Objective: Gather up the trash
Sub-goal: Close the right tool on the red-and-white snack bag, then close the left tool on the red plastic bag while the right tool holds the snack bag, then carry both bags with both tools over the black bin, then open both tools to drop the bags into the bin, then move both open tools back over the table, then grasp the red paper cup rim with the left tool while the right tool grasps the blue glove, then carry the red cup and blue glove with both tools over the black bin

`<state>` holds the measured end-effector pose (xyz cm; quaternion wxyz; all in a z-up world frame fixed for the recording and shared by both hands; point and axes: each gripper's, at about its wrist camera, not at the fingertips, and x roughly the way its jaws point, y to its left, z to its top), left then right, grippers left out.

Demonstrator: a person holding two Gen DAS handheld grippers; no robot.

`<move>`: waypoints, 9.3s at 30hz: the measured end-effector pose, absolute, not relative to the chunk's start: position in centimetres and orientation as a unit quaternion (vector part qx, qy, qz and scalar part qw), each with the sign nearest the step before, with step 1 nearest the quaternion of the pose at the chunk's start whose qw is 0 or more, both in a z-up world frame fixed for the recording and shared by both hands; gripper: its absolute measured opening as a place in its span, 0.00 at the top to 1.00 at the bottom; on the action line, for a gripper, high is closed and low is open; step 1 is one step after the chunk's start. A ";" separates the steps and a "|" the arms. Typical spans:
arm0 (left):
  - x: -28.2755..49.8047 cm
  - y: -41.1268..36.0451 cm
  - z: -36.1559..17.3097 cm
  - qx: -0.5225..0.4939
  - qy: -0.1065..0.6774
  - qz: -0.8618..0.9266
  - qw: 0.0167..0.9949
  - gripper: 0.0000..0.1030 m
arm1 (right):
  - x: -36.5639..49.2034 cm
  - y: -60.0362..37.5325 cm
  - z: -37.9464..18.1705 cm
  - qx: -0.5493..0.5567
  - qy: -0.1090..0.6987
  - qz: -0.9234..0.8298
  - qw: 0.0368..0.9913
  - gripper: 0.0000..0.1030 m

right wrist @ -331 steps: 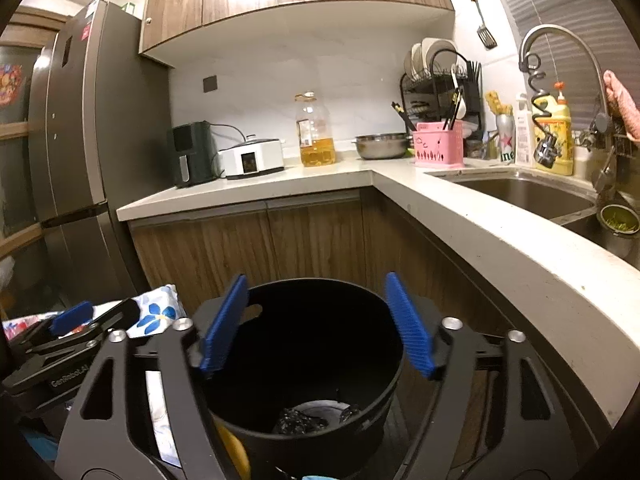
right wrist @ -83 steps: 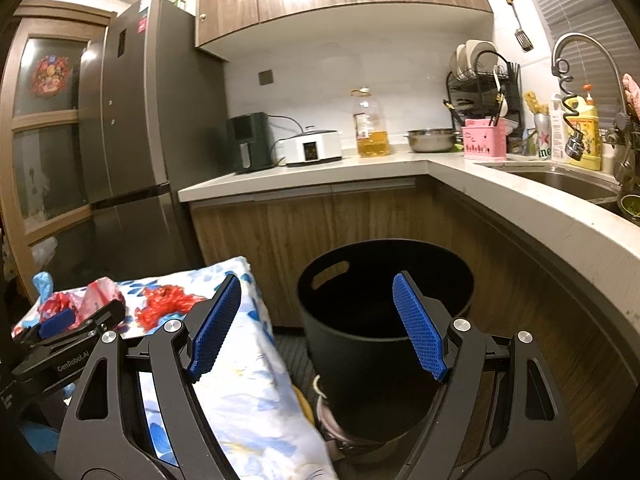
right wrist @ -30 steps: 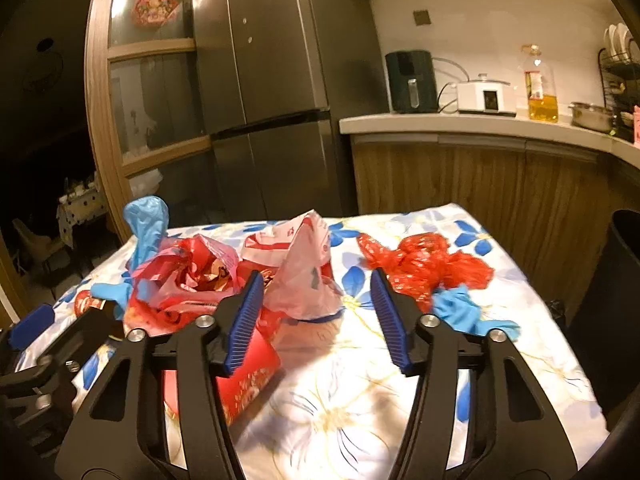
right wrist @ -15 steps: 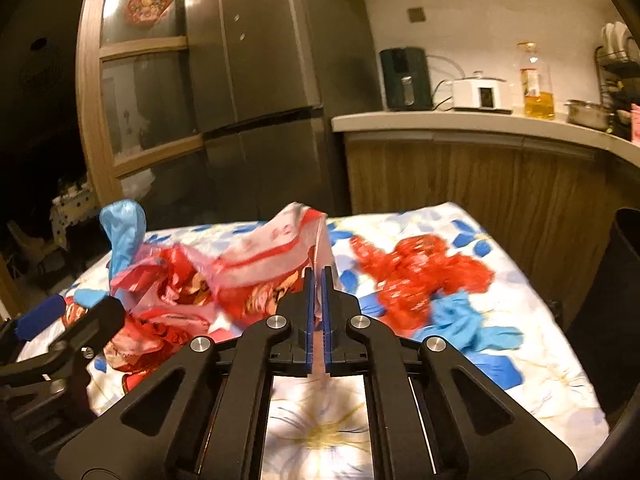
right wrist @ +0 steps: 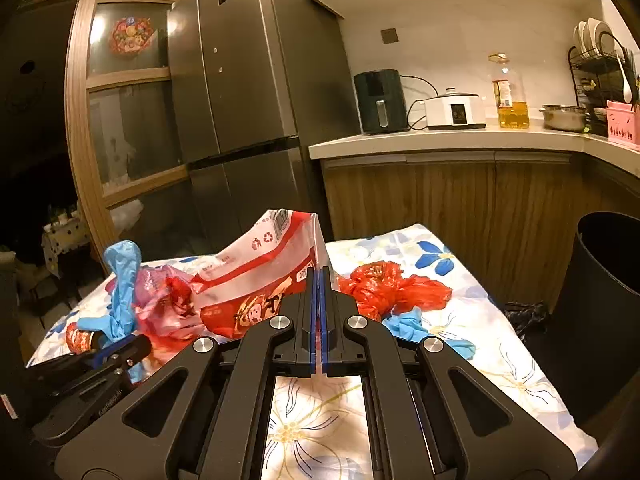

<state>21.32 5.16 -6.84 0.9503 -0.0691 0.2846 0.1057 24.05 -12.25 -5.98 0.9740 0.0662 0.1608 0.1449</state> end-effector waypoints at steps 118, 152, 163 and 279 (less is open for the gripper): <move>26.0 -30.9 1.0 0.002 0.158 -0.239 0.958 1.00 | 16.9 -44.8 -2.0 0.136 0.074 -0.153 0.976 0.99; 23.5 -23.6 -1.8 -0.013 0.180 -0.128 0.975 0.07 | 16.1 -42.7 -3.7 0.125 0.115 -0.138 0.976 0.35; 18.7 -15.4 -2.9 -0.018 0.184 -0.026 0.982 0.06 | 15.1 -36.5 -4.4 0.105 0.129 -0.091 0.982 0.32; 13.6 -1.0 -3.2 -0.084 0.208 0.021 0.974 0.98 | 17.4 -19.1 -3.4 0.050 0.175 0.134 0.974 0.99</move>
